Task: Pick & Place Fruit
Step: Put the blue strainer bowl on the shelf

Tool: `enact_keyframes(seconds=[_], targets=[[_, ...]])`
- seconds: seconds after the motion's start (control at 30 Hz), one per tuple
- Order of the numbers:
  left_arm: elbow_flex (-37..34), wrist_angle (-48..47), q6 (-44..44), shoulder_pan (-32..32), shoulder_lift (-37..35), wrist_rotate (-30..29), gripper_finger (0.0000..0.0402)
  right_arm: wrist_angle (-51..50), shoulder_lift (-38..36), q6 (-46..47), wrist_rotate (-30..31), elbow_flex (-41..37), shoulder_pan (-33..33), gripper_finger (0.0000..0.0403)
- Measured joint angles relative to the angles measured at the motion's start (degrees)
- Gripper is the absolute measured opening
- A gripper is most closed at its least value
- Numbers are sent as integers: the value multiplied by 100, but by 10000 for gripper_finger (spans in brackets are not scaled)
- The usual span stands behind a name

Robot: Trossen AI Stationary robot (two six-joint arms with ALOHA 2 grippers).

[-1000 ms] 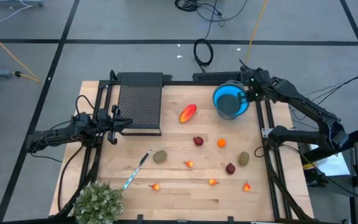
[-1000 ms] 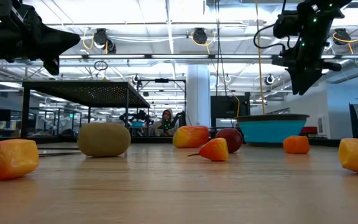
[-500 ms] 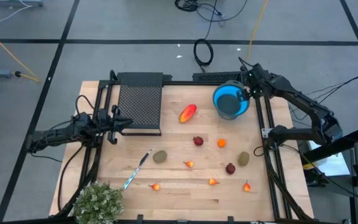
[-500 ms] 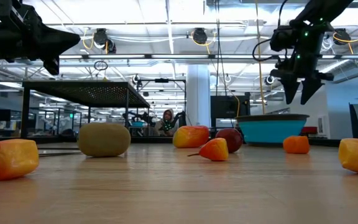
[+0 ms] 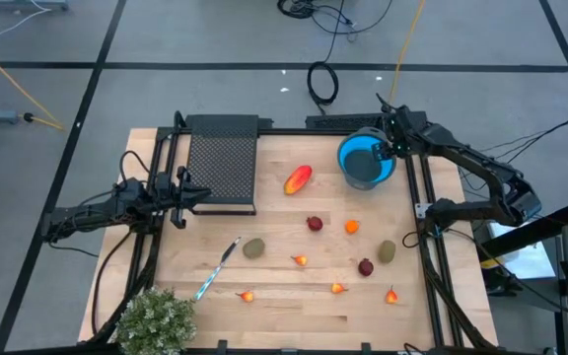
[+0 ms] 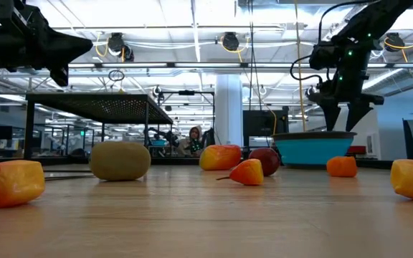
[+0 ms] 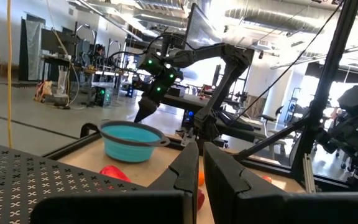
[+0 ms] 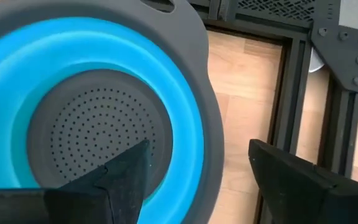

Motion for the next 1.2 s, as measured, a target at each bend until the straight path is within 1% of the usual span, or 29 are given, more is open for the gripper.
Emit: enact_keyframes(seconds=[0.4, 0.57, 0.7, 0.8, 0.87, 0.93, 1.07, 1.13, 1.2], targets=[[0, 0, -2, 2, 0, 0, 24, 630, 0, 356, -39, -584, 0, 238], [0, 21, -194, 0, 0, -2, 24, 734, 0, 583, -316, -878, 2, 215], [0, 27, -298, 1, 0, -35, 24, 887, 0, 772, -329, -930, 2, 191], [0, 60, -313, 2, 0, -42, 24, 962, 0, 897, -322, -931, 2, 165], [0, 146, -313, 2, 0, -42, 24, 978, 0, 928, -297, -930, 2, 139], [1, 244, -313, 1, 0, -42, 24, 985, 0, 935, -266, -932, 0, 106], [0, 349, -313, 2, -2, -42, 24, 1015, -6, 957, -245, -932, -1, 26], [1, 346, -313, 2, -2, -42, 24, 1086, -12, 932, -252, -914, -3, 14], [1, 345, -313, 1, -1, -42, 24, 1109, -15, 997, -202, -920, 0, 18]])
